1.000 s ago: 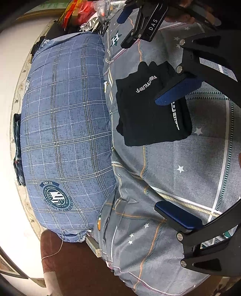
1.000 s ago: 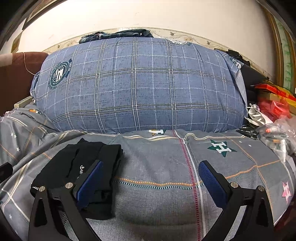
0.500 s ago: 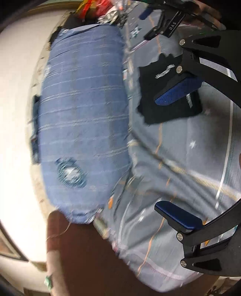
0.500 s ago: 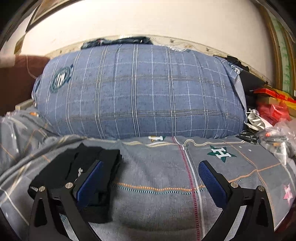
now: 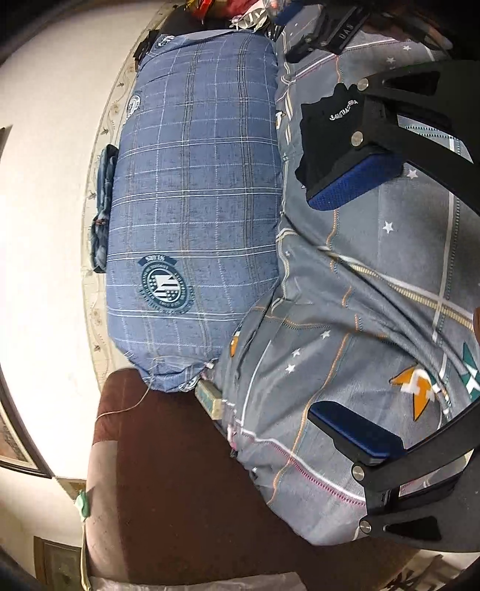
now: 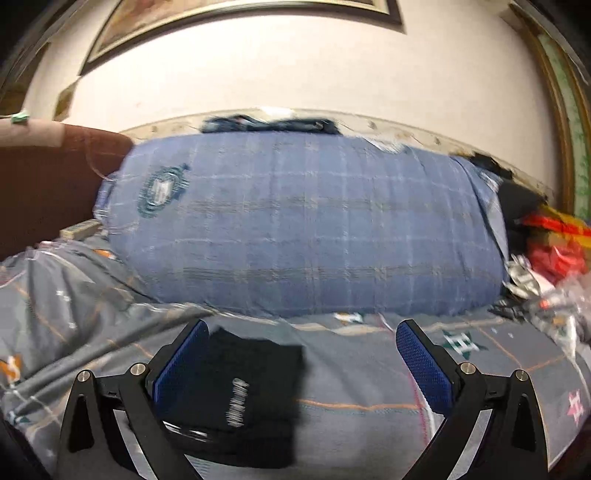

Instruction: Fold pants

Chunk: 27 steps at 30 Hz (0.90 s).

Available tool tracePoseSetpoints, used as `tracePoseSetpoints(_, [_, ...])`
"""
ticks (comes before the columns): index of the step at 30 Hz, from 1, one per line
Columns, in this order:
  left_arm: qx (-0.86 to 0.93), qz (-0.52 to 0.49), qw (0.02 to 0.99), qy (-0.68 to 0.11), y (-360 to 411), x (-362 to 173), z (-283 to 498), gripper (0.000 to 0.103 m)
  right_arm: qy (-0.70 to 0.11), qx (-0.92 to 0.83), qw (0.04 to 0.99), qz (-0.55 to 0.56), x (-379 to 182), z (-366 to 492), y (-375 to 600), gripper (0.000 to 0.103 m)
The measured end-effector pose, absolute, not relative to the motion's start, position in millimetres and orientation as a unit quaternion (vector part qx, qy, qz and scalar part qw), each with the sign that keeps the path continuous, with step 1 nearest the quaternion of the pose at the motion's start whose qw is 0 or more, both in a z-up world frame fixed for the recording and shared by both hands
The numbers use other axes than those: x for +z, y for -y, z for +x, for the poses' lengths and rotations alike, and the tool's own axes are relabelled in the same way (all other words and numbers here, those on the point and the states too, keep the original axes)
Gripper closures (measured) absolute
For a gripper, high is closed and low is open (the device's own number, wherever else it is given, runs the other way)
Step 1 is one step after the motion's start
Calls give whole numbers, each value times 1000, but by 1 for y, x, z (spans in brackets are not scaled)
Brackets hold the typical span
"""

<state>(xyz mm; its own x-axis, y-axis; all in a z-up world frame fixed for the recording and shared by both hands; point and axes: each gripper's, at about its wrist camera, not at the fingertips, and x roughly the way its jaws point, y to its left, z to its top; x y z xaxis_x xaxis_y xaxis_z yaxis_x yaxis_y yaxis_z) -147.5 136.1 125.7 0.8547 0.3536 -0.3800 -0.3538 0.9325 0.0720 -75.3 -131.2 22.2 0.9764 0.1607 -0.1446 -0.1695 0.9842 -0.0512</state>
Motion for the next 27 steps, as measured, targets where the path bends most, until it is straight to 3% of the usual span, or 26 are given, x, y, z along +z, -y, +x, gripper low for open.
tracePoseSetpoints(8, [182, -2, 967, -177, -140, 133, -156, 0, -23, 137, 989, -52, 67, -111, 84, 0])
tracePoseSetpoints(27, [144, -28, 966, -211, -116, 119, -138, 0, -54, 98, 992, -57, 29, -107, 112, 0])
